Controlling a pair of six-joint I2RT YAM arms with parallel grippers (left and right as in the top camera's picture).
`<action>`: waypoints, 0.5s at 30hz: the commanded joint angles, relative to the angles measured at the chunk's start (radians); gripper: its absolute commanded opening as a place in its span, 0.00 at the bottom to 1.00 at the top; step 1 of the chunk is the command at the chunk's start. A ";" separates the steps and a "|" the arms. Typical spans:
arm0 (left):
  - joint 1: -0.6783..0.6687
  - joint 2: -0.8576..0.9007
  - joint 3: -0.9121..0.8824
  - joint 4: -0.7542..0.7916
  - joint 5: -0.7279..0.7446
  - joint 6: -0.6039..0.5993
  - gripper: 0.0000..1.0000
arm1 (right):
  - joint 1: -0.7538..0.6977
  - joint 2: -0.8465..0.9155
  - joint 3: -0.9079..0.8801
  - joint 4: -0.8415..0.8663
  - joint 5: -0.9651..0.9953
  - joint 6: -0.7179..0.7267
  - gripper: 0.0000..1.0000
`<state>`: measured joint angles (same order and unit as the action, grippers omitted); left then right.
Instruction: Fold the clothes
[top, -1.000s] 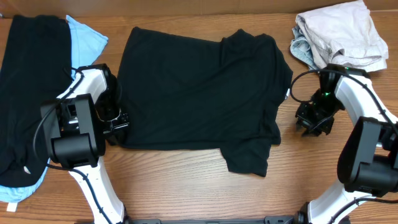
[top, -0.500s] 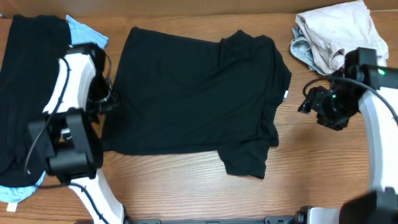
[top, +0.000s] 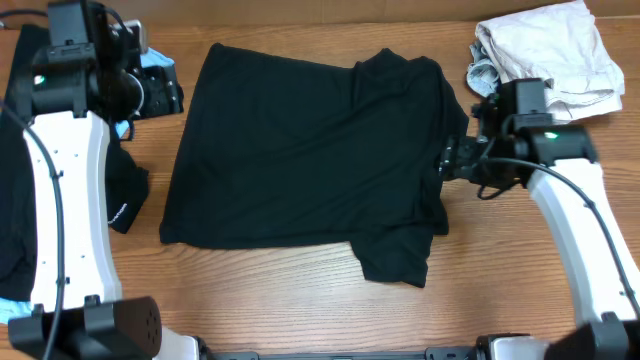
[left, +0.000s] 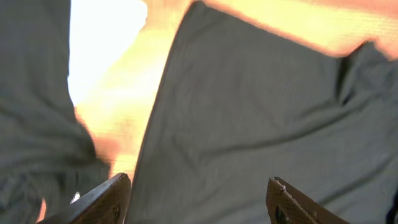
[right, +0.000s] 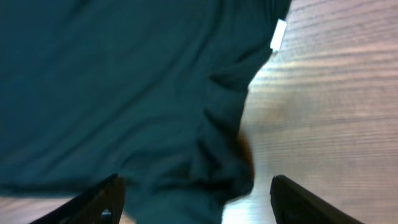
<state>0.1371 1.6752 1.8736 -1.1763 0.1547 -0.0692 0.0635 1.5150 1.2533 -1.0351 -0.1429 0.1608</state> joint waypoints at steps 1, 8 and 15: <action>-0.009 -0.007 0.011 0.020 0.023 0.029 0.71 | 0.006 0.065 -0.071 0.091 0.098 -0.011 0.80; -0.010 0.021 0.010 0.021 -0.006 0.037 0.65 | 0.023 0.201 -0.117 0.235 0.101 -0.035 0.72; -0.010 0.034 -0.006 0.018 -0.009 0.040 0.64 | 0.078 0.296 -0.121 0.253 0.090 -0.033 0.54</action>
<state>0.1371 1.6928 1.8763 -1.1584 0.1532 -0.0483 0.1215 1.7817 1.1385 -0.7914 -0.0593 0.1299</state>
